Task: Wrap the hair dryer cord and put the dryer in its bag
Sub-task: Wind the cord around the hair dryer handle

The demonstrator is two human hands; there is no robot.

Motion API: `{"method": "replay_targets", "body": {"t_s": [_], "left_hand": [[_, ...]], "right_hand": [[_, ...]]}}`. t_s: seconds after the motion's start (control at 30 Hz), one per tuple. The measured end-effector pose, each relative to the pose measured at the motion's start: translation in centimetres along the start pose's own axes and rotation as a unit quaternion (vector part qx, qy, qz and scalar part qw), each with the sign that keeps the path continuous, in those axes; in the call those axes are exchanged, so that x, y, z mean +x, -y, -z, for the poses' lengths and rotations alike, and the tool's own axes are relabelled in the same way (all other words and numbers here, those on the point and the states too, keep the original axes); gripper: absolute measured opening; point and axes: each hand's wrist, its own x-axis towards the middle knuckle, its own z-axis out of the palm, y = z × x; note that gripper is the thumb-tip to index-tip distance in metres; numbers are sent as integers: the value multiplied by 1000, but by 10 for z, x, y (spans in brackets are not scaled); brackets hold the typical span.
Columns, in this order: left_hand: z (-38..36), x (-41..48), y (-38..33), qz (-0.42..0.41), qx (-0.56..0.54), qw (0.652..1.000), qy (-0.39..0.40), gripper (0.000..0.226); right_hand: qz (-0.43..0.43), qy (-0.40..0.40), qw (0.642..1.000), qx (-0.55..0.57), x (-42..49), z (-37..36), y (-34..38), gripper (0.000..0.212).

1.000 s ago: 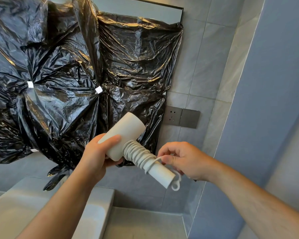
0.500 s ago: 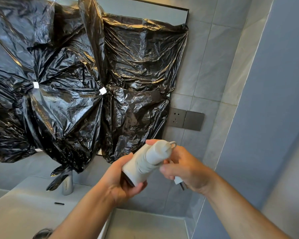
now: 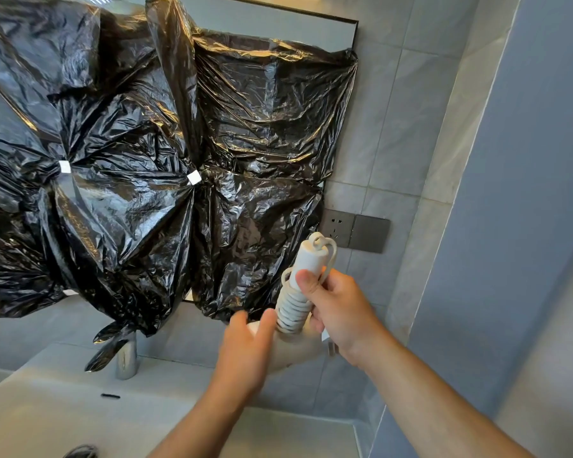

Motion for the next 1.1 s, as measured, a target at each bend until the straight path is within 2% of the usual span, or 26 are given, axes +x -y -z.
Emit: {"method": "replay_targets", "body": {"t_s": [0.07,0.1,0.13,0.2,0.27,0.43,0.57,0.63,0.73,0.87,0.93,1.1], "left_hand": [[5,-5,-5,-203,104,973,-29,88],[7,-6,-8,-275,129,953,-10,85],[8,-5,-11,-302,141,943,25,85],[11,-2,-17,-308,139,938,81,93],[14,-2,-25,-323,129,933,94,89],[15,-9,-33,-334,62,937,81,51],[20,-5,-34,-299,39,952,55,46],[22,-1,-31,-299,51,952,46,46],[25,4,-25,-298,81,951,34,43],[23,6,-16,-278,92,956,28,35],[22,6,-14,-271,88,958,33,34],[17,2,-16,-265,77,961,30,30]], "right_hand": [[-28,1,999,35,2,-1,-1,44],[-43,10,998,53,2,-2,-3,43],[-55,17,996,62,1,-3,-4,41],[-67,16,996,64,0,-4,-6,38],[-63,26,996,57,-1,-5,-5,34],[-46,67,996,33,-5,-9,8,33],[-56,96,994,4,-6,-4,15,21],[-53,77,996,4,-5,0,13,11],[-42,47,996,60,-6,8,17,15],[9,82,978,192,-14,17,19,23],[52,73,985,150,-19,13,16,26],[146,-40,988,-26,-17,3,6,14]]}}
